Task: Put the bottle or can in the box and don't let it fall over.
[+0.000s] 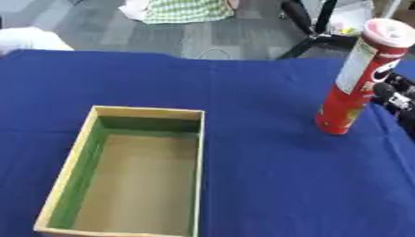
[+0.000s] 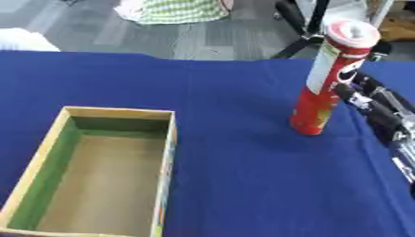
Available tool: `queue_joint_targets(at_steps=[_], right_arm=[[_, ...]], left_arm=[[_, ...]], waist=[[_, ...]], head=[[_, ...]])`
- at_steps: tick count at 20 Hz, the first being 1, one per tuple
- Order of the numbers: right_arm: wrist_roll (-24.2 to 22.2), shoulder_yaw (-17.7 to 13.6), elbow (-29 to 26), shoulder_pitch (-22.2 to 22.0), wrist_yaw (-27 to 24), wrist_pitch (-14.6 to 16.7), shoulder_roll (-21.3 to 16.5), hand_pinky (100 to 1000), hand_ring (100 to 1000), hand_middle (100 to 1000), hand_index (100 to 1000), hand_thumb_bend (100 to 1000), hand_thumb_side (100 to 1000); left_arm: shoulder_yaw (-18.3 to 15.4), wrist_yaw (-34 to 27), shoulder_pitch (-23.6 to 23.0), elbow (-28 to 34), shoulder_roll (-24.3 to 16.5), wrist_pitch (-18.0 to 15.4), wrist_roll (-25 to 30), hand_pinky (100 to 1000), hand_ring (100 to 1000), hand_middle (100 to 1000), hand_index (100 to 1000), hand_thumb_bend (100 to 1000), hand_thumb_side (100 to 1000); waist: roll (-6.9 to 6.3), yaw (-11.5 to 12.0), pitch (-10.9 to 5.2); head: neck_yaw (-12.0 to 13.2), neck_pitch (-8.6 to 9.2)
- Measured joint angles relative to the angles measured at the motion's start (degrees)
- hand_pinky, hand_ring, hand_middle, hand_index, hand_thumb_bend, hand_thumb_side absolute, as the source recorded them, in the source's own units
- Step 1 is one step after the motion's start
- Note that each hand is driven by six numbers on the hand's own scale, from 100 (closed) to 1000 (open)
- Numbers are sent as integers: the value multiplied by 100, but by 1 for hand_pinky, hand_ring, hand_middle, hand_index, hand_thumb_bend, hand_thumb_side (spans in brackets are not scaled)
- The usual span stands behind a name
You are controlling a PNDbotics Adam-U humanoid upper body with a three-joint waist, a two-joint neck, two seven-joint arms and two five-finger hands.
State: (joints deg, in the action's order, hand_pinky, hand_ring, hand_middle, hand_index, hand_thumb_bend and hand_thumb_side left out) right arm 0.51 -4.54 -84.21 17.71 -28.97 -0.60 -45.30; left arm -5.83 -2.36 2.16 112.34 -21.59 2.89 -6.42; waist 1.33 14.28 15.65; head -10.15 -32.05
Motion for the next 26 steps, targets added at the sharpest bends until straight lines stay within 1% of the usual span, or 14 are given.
queue_joint_targets(at_steps=[11,26], right_arm=[[-13,0,5,119,0,-9,-51,971,1000,1000,979,1000,549],[-2,0,4,250,-1,-16,-94,972,1000,1000,967,1000,549]], left_arm=[[1,37,49,19,38,-5,9,971,817,834,830,100,677],[3,87,98,33,49,3,18,973,818,835,830,100,681]], waist=[[18,58,116],[59,109,249]], head=[[-27,139],[-99,218]])
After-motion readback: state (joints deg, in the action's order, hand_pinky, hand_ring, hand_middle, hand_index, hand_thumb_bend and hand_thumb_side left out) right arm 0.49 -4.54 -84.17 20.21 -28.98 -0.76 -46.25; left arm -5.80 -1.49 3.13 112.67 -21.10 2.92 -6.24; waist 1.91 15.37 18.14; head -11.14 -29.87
